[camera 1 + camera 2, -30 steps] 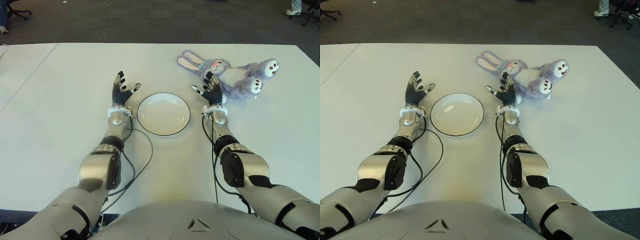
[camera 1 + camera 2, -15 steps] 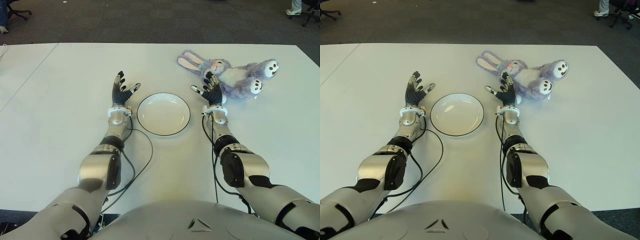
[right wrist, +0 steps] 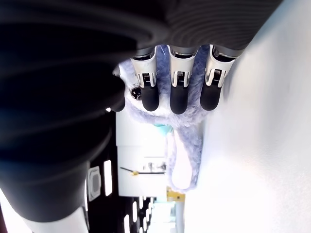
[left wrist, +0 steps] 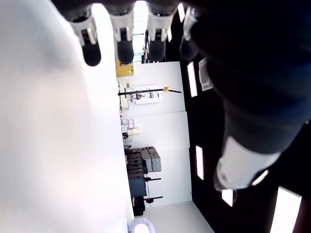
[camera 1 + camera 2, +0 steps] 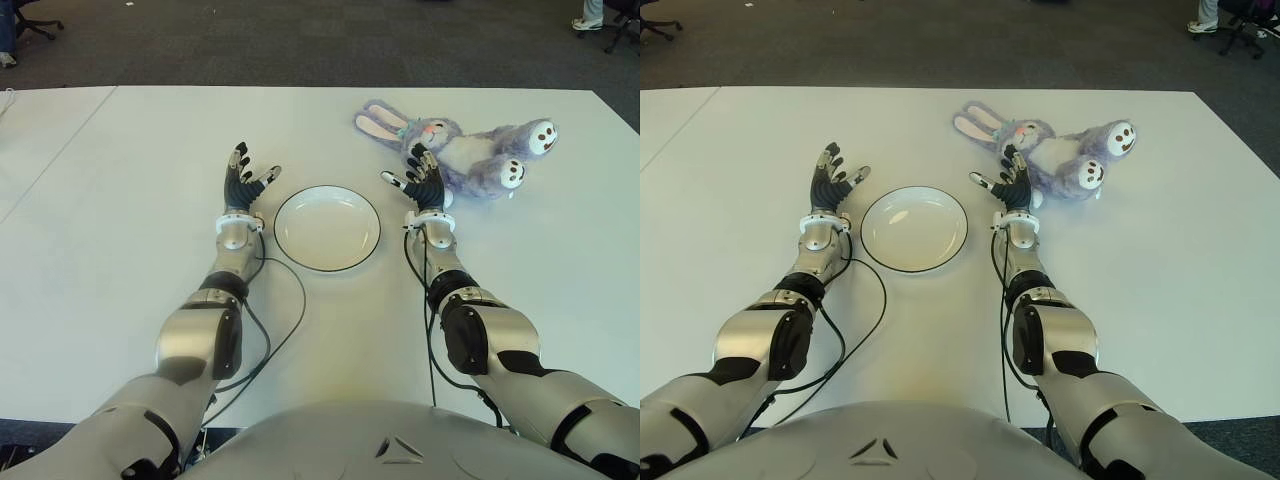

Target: Put the doll into the plate.

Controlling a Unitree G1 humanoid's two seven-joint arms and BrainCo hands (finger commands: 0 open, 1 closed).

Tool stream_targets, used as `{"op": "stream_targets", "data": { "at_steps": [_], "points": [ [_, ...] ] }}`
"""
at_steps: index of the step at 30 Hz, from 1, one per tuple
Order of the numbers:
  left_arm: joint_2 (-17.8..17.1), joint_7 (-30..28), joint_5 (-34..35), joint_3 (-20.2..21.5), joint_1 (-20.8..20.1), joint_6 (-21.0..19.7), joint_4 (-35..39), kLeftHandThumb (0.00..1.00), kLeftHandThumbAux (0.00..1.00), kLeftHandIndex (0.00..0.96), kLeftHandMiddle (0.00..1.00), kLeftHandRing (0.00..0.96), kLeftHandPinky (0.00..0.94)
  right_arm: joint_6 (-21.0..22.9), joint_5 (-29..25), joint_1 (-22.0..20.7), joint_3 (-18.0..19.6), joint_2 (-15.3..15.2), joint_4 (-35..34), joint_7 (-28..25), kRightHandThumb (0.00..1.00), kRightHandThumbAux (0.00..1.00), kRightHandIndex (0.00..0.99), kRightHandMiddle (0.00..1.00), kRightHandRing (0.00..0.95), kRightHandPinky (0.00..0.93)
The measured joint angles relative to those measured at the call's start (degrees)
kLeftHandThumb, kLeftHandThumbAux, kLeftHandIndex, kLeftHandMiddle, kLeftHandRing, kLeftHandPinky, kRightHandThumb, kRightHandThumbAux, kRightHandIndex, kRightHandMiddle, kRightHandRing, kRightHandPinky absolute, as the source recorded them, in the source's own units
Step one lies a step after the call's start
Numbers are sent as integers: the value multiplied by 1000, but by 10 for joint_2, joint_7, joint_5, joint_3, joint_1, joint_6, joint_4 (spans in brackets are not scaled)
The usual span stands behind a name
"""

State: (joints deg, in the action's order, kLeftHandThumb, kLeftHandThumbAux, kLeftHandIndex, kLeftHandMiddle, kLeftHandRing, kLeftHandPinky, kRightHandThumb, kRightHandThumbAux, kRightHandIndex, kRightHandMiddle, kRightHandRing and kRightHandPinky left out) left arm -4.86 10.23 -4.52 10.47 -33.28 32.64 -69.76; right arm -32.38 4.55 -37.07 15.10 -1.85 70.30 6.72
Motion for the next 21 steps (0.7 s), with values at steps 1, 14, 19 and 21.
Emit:
{"op": "stream_targets", "data": {
  "at_steps": [1,14,19,21],
  "points": [
    [0,0,0,0,0,0,0,62,744,56,79,84,103,0,0,0,0,0,0,0,0,867,101,99,96,123],
    [0,0,0,0,0,-1,0,86,748,57,89,95,111,0,-5,0,5,0,0,-7,0,881,99,100,95,119],
    [0,0,0,0,0,-1,0,77,729,54,86,93,106,0,-11,0,14,1,0,-19,0,887,95,101,95,119],
    [0,0,0,0,0,-1,0,75,724,53,85,93,105,0,-15,0,16,2,0,-23,0,888,94,101,95,119]
  ]
}}
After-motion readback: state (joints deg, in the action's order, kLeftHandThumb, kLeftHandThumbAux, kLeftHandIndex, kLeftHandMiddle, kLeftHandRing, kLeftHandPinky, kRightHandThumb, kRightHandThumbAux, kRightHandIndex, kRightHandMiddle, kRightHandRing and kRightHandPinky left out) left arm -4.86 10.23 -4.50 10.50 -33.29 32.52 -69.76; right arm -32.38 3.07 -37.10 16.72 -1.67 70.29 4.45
